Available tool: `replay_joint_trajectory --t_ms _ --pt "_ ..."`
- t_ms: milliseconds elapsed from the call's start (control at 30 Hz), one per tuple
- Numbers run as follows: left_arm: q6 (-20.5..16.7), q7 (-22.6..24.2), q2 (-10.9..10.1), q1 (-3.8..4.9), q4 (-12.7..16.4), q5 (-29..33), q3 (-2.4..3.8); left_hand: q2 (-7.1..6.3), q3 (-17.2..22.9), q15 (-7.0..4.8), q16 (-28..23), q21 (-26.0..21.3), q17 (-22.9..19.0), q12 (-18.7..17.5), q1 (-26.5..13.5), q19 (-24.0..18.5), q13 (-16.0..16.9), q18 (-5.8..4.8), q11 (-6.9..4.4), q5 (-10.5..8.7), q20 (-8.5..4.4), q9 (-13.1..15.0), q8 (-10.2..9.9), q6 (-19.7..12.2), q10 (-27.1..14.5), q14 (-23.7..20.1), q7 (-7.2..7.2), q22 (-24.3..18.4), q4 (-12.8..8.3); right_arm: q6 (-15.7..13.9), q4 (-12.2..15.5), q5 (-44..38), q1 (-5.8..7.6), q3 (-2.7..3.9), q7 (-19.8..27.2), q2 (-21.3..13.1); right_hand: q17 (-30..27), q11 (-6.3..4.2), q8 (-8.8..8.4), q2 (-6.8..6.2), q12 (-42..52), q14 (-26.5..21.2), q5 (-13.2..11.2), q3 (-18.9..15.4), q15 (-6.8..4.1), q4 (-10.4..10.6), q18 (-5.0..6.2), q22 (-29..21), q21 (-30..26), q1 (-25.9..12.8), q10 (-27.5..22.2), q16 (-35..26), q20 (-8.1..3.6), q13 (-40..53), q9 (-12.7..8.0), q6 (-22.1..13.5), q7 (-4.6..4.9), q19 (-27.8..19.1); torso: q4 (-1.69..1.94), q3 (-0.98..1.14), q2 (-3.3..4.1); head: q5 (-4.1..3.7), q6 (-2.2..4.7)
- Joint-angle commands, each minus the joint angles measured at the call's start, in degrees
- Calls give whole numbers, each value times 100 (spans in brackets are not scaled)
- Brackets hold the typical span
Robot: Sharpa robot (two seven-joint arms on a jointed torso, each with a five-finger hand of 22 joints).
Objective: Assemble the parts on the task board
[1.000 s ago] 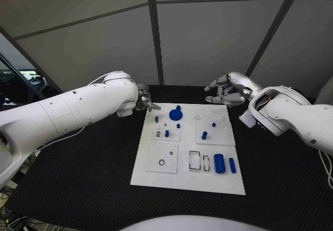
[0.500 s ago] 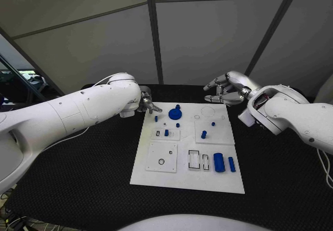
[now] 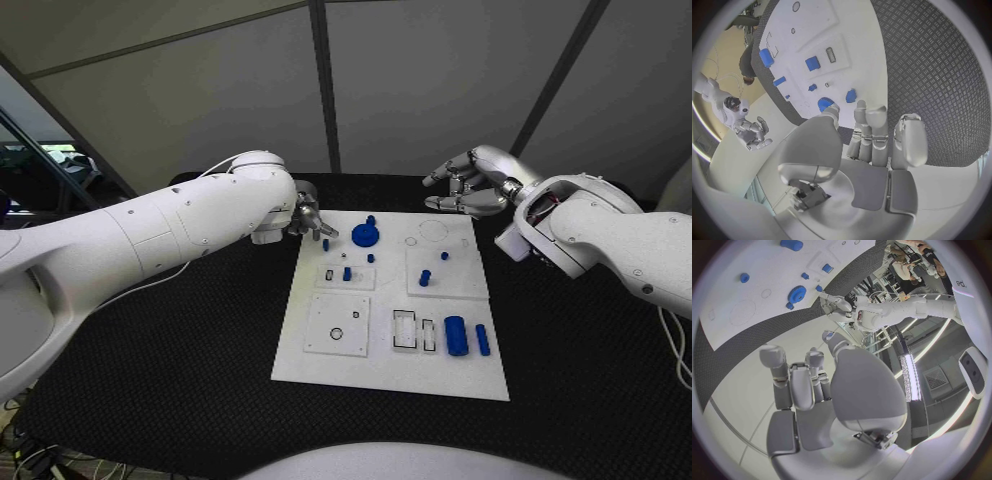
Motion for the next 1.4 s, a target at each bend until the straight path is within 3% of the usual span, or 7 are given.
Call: replay_joint_trajectory --t_ms 33,1400 --pt "215 8 14 -1 -9 35 -7 23 -44 -3 33 28 7 33 107 26 -10 72 -18 -16 -2 -17 28 34 16 25 -8 63 -14 38 1 -12 12 3 36 5 0 -20 38 -1 -24 189 24 7 -42 46 79 -5 -20 -62 -30 -38 -23 -6 -7 21 -22 0 -5 0 4 -12 0" --pt "191 28 160 -72 -189 108 -15 395 87 -28 57 33 18 34 778 45 -71 65 -50 6 -28 -173 17 75 30 39 -39 116 -177 46 13 -12 12 4 28 16 -7 -21 42 2 -27 188 31 14 -43 47 81 -16 -28 -59 -33 -44 -24 -13 -7 22 -23 -4 0 0 0 -57 -81"
